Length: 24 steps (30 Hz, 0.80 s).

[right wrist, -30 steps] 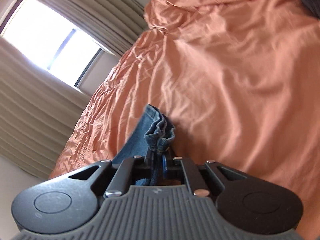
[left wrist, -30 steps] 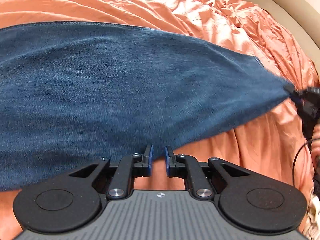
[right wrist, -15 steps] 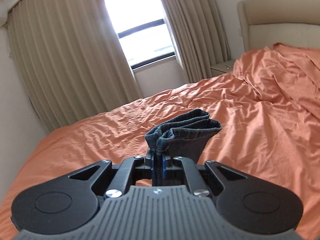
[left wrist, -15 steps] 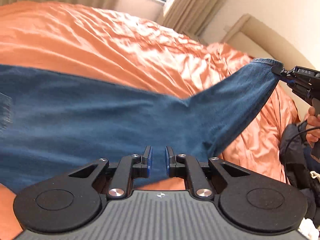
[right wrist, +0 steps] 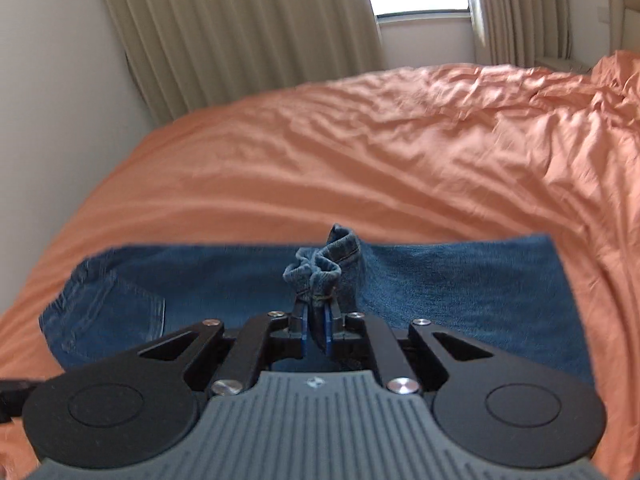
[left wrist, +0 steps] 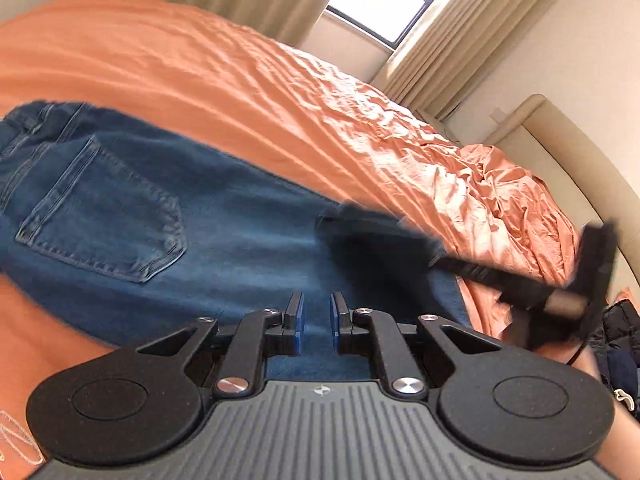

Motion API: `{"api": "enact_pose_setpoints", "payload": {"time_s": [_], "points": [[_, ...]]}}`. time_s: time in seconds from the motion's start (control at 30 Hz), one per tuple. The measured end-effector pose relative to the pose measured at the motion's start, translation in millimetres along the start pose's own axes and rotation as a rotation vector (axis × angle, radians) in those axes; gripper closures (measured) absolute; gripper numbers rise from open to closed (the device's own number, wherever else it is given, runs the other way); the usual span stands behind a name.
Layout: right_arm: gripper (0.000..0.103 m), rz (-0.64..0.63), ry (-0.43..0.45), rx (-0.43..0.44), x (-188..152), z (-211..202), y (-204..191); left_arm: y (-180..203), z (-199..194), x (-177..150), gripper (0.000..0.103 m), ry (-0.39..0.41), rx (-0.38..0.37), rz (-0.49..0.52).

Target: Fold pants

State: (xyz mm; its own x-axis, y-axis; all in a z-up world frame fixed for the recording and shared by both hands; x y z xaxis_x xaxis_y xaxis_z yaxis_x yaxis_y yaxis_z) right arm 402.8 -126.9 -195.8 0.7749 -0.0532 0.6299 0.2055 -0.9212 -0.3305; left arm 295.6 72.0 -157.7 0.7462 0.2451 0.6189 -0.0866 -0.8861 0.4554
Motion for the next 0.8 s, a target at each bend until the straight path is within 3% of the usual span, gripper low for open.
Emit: {"api": "enact_pose_setpoints", "payload": {"time_s": [0.07,0.2,0.33,0.37,0.5,0.57,0.8], "points": [[0.099,-0.003,-0.059,-0.015,-27.3,19.7,-3.5,-10.7,1.6,-4.5,0.088,-0.013,-0.015,-0.024],[0.093,0.025,-0.084,-0.007,-52.0,30.8,9.2,-22.6,7.4,-10.0,0.069,-0.037,-0.068,-0.064],[0.064,0.072,-0.107,0.084,-49.0,24.6,13.9,-18.2,28.1,-9.1,0.058,-0.063,-0.117,-0.083],[0.061,0.078,-0.103,0.098,-47.1,20.4,14.4,-16.2,33.3,-7.2,0.056,-0.065,-0.129,-0.091],[0.054,0.083,-0.043,0.120,-31.5,-2.0,26.2,-6.5,58.7,4.6,0.045,-0.058,-0.178,-0.127],[0.052,0.067,0.006,0.086,-26.2,-13.7,39.8,-1.2,76.0,12.1,0.042,-0.046,-0.184,-0.130],[0.052,0.089,0.071,-0.015,-17.6,-32.2,112.0,1.6,148.0,29.6,0.036,-0.042,-0.105,-0.137]]}}
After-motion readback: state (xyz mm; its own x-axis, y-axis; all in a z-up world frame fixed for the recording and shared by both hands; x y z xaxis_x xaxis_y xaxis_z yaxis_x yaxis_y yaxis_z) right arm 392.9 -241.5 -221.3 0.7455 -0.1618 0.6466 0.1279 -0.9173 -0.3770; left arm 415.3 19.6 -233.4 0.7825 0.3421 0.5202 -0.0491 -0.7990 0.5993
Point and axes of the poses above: each gripper's, at about its wrist camera, not at the fingertips, and z roughly the way its jaws point, y to its right, x to its top, the point moved 5 cm from there along z, roughly the way its jaws point, and after that the axes turned 4 degrees about z, right-handed, at the moved point
